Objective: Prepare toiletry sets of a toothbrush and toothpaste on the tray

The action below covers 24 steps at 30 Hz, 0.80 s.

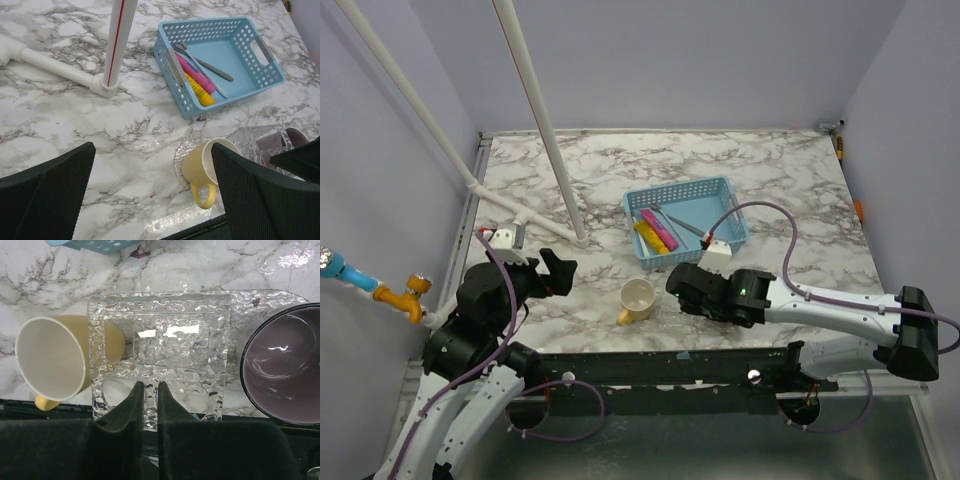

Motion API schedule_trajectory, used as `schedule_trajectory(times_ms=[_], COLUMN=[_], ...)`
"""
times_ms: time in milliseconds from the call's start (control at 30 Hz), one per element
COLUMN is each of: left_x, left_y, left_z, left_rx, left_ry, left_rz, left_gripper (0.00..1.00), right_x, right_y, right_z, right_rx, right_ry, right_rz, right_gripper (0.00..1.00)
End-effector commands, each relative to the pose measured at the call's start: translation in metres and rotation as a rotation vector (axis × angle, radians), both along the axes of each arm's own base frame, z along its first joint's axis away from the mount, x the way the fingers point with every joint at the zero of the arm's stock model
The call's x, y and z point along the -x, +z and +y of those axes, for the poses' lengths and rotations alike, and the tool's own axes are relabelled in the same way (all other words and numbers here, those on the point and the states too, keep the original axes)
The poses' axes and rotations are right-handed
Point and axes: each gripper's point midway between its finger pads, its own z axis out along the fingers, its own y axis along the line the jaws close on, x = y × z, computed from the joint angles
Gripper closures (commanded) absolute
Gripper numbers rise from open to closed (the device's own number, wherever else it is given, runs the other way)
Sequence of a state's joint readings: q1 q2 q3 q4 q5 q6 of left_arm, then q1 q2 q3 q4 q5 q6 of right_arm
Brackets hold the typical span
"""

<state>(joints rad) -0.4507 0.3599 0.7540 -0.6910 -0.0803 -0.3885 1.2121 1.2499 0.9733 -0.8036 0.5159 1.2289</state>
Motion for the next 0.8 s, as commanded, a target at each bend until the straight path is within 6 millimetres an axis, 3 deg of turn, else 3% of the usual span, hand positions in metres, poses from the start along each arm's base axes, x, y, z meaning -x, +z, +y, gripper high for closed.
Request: schedule_trajectory(times_ms=[0,767], left_x=[0.001,0.0], left_y=[-0.002,-0.003], left_z=[0.005,0.004], left_rx=[-0.003,-0.005], left_ry=[0.025,0.021], left_rz=[0.006,0.008], left_gripper=[0.01,0.01], right_x=[-0.009,-0.011], right_y=[-0.004,-0.039], right_z=[0.003,-0.006], right_rx=[-0.035,-0.007], right_ry=[-0.044,-0.07], right_rz=[-0.055,-0.066], right_gripper=[1.0,1.0])
